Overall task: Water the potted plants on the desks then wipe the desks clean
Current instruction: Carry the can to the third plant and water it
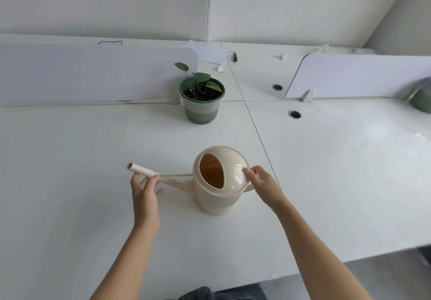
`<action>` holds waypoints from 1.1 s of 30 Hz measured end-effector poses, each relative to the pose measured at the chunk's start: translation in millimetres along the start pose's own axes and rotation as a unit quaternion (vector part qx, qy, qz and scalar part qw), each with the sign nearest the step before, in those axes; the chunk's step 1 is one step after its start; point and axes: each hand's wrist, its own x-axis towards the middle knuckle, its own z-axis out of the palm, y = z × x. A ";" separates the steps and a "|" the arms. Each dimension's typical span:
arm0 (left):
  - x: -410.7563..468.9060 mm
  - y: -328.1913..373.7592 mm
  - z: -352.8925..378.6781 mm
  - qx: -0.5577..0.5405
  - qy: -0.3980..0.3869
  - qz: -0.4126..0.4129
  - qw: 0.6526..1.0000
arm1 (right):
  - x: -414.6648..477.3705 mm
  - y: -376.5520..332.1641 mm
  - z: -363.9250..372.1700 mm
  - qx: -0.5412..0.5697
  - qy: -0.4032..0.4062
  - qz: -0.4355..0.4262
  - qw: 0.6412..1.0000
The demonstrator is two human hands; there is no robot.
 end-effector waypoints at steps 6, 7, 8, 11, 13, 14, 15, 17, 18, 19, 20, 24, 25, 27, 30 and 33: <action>-8.3 -3.2 1.4 0.016 0.013 0.011 1.000 | 7.0 -1.7 -8.2 -0.020 -0.054 0.001 0.998; -11.4 -4.6 3.5 0.023 0.024 0.019 0.999 | 8.0 -2.0 -9.4 -0.014 -0.068 -0.002 0.998; -15.2 -5.4 5.7 0.028 0.036 0.023 0.999 | 8.7 -2.2 -10.5 -0.005 -0.083 -0.006 0.997; -28.3 -5.4 9.5 0.018 0.078 0.033 0.996 | 7.9 -4.1 -13.5 -0.001 -0.127 -0.028 0.991; -41.0 -2.3 7.9 0.001 0.106 0.051 0.993 | 6.0 -9.3 -15.5 -0.007 -0.155 -0.048 0.987; -48.9 0.1 5.5 -0.003 0.119 0.066 0.991 | 3.7 -14.0 -17.0 -0.002 -0.169 -0.058 0.984; -57.7 2.7 2.1 -0.006 0.133 0.082 0.988 | 0.7 -20.1 -18.5 0.007 -0.186 -0.070 0.980; -79.2 8.1 -6.5 -0.018 0.166 0.113 0.980 | -7.6 -34.2 -21.4 0.018 -0.223 -0.096 0.970; -91.6 9.6 -12.0 -0.029 0.182 0.122 0.975 | -12.4 -41.2 -21.9 0.018 -0.240 -0.109 0.964; -104.8 10.2 -18.6 -0.040 0.197 0.130 0.971 | -17.1 -47.1 -20.7 0.019 -0.256 -0.120 0.959; -119.1 9.8 -25.9 -0.049 0.214 0.137 0.966 | -21.7 -51.1 -17.8 0.019 -0.272 -0.126 0.954; -185.6 0.6 -55.0 -0.051 0.282 0.155 0.946 | -47.8 -55.1 4.9 0.016 -0.363 -0.122 0.924; -202.6 -2.0 -61.4 -0.046 0.297 0.157 0.941 | -56.1 -54.6 12.1 0.014 -0.386 -0.115 0.915; -234.1 -7.0 -73.9 -0.045 0.334 0.161 0.928 | -74.2 -54.7 26.2 -0.005 -0.426 -0.110 0.898; -272.5 -10.6 -91.8 -0.058 0.400 0.173 0.898 | -102.1 -56.2 46.6 -0.056 -0.469 -0.133 0.871; -305.3 -11.4 -109.7 -0.084 0.458 0.182 0.866 | -135.7 -60.3 65.6 -0.076 -0.510 -0.154 0.843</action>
